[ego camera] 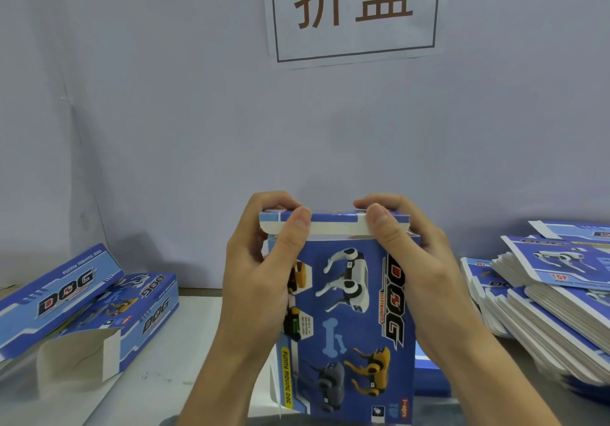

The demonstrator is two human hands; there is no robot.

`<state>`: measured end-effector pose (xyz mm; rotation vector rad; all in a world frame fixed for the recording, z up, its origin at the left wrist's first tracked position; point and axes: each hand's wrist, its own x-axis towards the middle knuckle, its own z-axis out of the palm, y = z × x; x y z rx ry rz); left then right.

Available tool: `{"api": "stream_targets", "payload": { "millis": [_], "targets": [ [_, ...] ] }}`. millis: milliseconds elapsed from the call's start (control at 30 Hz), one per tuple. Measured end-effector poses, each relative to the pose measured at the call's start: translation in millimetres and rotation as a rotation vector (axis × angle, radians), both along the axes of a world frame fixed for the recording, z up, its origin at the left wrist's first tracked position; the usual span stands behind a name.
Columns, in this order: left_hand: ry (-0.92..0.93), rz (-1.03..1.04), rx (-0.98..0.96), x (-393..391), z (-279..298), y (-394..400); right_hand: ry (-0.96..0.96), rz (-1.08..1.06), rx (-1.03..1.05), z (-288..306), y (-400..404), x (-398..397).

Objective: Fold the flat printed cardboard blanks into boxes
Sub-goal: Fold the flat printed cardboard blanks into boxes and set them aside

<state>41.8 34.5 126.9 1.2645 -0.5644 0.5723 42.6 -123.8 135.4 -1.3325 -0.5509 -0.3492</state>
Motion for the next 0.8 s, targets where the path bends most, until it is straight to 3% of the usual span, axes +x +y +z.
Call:
{"api": "stream_targets", "payload": {
  "millis": [267,500,800],
  "targets": [
    [0.122,-0.137,0.012,-2,2,8,0.034,0.034,0.028,-6,-4,6],
    [0.125,-0.169,-0.011,-3,3,1,0.04,0.073,0.061,-8,-7,6],
    [0.056,-0.167,0.1,-2,2,1,0.031,0.014,0.059,-10,-13,8]
  ]
}}
